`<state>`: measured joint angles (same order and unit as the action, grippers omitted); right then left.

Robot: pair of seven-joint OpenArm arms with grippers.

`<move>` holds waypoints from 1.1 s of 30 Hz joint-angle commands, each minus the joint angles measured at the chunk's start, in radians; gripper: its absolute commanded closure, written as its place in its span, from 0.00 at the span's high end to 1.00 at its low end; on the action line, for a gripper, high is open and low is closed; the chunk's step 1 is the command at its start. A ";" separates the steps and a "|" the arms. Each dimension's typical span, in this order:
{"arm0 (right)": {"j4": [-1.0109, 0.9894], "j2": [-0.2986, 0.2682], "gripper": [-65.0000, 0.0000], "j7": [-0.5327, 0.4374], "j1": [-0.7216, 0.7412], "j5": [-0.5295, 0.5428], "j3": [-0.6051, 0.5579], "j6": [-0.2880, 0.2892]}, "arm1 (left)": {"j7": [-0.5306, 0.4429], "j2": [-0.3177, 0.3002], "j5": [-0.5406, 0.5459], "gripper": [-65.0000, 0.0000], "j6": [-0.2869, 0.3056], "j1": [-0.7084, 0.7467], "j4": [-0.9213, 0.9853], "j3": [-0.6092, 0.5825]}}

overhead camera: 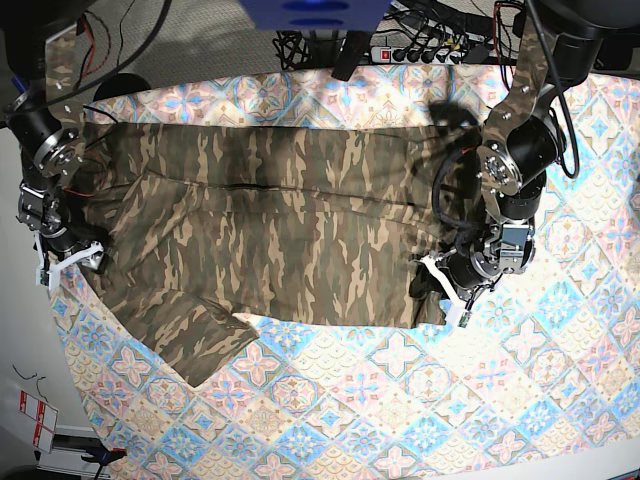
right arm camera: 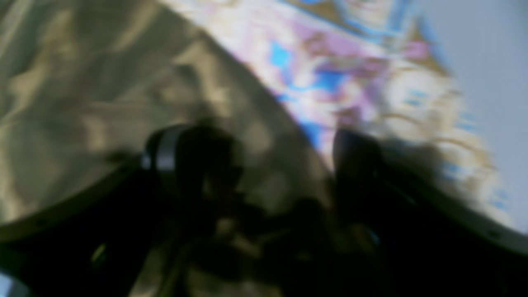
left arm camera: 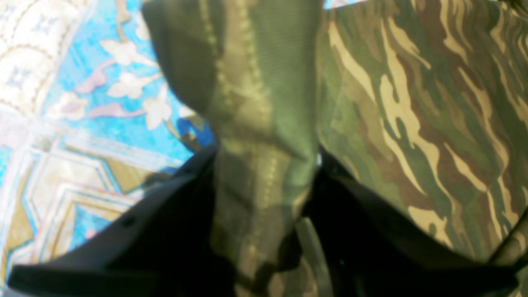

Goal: Fold the T-shirt properly
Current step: 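Grasp the shirt's side edges with both grippers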

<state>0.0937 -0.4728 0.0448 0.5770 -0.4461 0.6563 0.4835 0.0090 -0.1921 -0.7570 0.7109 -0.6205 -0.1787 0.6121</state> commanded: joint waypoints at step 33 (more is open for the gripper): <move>0.335 0.128 0.01 0.367 0.024 -0.026 -0.076 0.136 | 0.156 0.095 -0.068 0.00 -0.013 0.037 -0.302 -0.002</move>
<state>0.4145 -0.3264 0.4206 0.5755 -0.4713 0.5823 0.6174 0.1497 -0.0898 -0.8124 0.7059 -0.5663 -0.4698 0.6117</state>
